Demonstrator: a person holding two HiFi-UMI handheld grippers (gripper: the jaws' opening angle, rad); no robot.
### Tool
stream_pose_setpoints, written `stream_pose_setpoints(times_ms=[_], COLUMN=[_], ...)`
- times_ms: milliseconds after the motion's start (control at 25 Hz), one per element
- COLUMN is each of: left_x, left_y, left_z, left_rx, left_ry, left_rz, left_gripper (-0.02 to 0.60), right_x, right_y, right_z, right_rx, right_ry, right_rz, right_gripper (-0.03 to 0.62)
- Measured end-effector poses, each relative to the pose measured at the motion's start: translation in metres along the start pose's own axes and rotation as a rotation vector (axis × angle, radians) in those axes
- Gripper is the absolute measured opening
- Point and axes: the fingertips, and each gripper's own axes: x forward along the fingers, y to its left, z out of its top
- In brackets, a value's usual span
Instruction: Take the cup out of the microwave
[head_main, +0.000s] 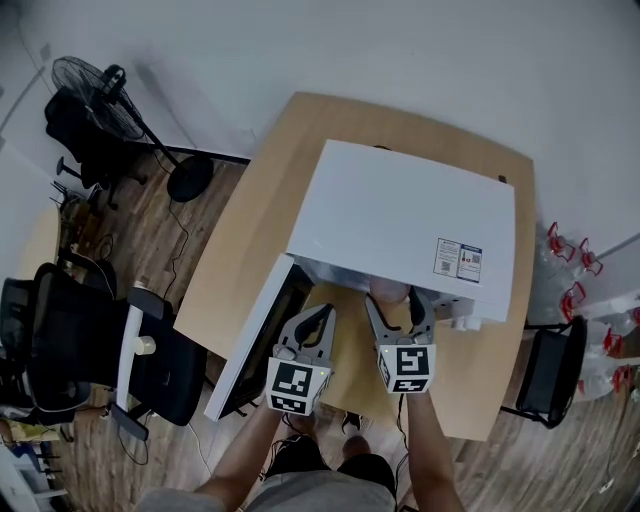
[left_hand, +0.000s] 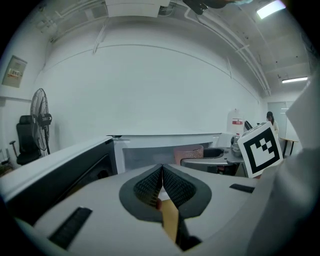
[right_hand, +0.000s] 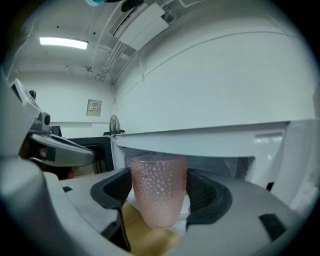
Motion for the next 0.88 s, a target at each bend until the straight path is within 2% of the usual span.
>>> stream_pose_setpoints(times_ms=[560, 880], left_x=[-0.023, -0.023], left_y=[-0.045, -0.082], left_z=[-0.002, -0.005], left_rx=[0.018, 0.036], left_ry=[-0.015, -0.013], left_rz=[-0.034, -0.095], left_gripper=[0.023, 0.023], right_x=[-0.079, -0.12], right_y=[-0.001, -0.02], right_z=[-0.005, -0.02], right_rx=[0.016, 0.043], right_ry=[-0.024, -0.02], right_rz=[-0.029, -0.096], right_gripper=[0.35, 0.35])
